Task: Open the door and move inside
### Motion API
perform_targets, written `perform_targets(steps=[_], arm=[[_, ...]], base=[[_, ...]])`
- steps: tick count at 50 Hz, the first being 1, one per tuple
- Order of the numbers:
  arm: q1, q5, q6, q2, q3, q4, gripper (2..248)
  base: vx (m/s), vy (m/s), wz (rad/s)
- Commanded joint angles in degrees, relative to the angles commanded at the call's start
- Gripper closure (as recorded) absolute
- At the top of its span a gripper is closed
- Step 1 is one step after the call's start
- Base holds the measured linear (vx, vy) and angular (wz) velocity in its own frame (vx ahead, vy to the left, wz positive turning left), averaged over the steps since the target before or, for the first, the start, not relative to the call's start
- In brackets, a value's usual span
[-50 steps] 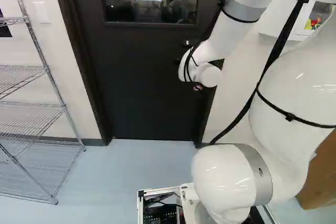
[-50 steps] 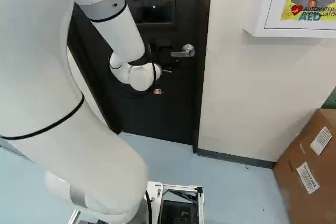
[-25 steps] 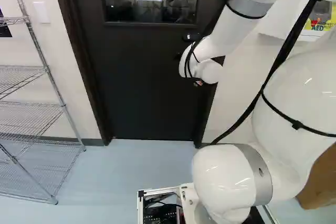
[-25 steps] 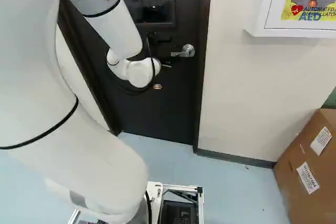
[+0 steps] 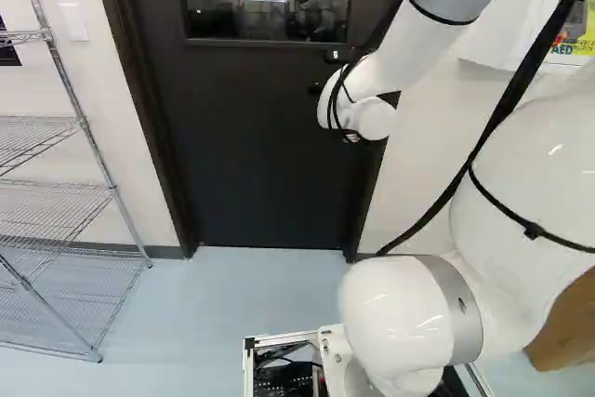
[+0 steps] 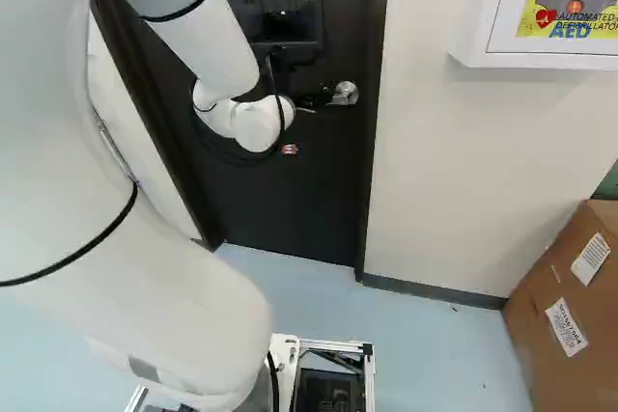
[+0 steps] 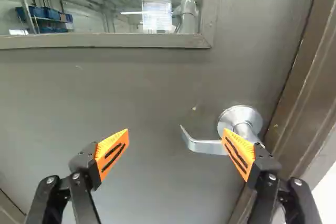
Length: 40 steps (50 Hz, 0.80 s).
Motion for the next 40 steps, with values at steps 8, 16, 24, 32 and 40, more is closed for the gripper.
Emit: perform_targets(steps=[8,16,24,32,40], arm=[[0.05,0.00,0.00,-0.83,-1.11,0.00,3],[0.06,0.00,0.00,-1.49,-1.11,0.00,3],[0.01,0.00,0.00,-2.60,-1.22,0.00,3],[-0.27,0.00,0.00,-5.21,-2.77,0.00,3],[-0.42,0.00,0.00,-6.81,-3.33,0.00,3]], base=[[0.000,0.000,0.000],[0.000,0.000,0.000],[0.000,0.000,0.000],[0.000,0.000,0.000],[0.000,0.000,0.000]])
